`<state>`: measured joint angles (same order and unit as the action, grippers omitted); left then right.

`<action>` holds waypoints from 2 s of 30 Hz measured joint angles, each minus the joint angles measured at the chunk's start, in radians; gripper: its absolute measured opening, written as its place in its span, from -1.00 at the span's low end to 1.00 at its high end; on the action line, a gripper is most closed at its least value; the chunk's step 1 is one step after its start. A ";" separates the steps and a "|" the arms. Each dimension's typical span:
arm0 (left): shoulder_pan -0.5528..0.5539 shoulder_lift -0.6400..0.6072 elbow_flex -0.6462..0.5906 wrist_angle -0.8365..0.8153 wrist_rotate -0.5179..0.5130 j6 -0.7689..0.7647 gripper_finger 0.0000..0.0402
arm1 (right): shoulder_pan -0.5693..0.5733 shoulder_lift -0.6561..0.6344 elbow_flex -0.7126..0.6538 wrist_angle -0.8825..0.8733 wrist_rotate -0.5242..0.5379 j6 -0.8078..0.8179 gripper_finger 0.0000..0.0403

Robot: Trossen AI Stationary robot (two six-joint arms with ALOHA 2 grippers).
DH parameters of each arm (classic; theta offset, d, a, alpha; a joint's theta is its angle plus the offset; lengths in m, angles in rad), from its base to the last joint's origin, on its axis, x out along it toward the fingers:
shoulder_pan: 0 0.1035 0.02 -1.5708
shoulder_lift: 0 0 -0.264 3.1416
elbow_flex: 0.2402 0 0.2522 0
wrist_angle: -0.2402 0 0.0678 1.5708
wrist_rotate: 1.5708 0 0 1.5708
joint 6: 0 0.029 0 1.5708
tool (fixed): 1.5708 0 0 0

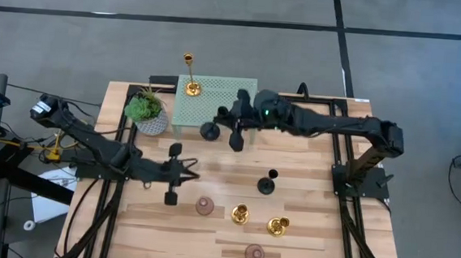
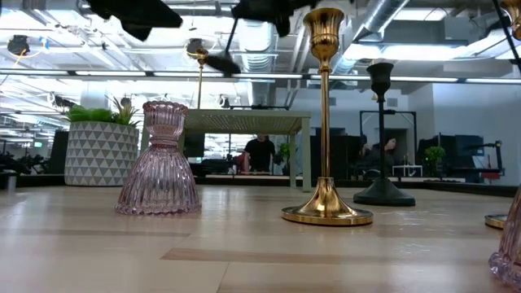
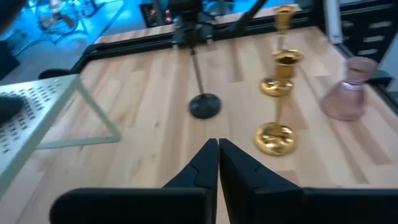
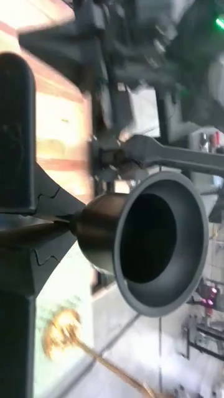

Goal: Pick & Place candle stick holders
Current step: Put the bottom left black candle holder on the shelf

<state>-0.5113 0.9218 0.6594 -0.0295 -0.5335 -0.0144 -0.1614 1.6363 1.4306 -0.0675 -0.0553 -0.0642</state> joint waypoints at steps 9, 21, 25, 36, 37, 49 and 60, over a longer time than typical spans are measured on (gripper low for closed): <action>-0.219 0.000 0.000 -0.057 -0.308 -0.028 -0.97 | -0.135 0.020 0.119 -0.094 -0.056 0.009 -1.00; -0.302 0.009 0.000 -0.058 -0.334 -0.111 -0.98 | -0.235 0.242 0.355 -0.216 -0.131 -0.001 -1.00; -0.330 0.019 0.000 -0.060 -0.333 -0.145 -0.97 | -0.273 0.321 0.516 -0.345 -0.132 -0.014 -1.00; -0.357 0.034 0.000 -0.060 -0.338 -0.148 -0.98 | -0.325 0.476 0.693 -0.482 -0.143 -0.017 -1.00; -0.357 0.034 0.000 -0.060 -0.339 -0.149 -0.98 | -0.328 0.480 0.693 -0.481 -0.146 -0.017 -1.00; -0.357 0.034 0.000 -0.060 -0.338 -0.148 -0.98 | -0.365 0.480 0.693 -0.467 -0.122 -0.017 -1.00; -0.357 0.033 0.000 -0.060 -0.338 -0.148 -0.98 | -0.366 0.480 0.676 -0.461 -0.126 -0.014 -1.00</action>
<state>-0.8688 0.9550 0.6590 -0.0891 -0.8719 -0.1627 -0.5274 2.1159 2.1063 -0.5286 -0.1818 -0.0780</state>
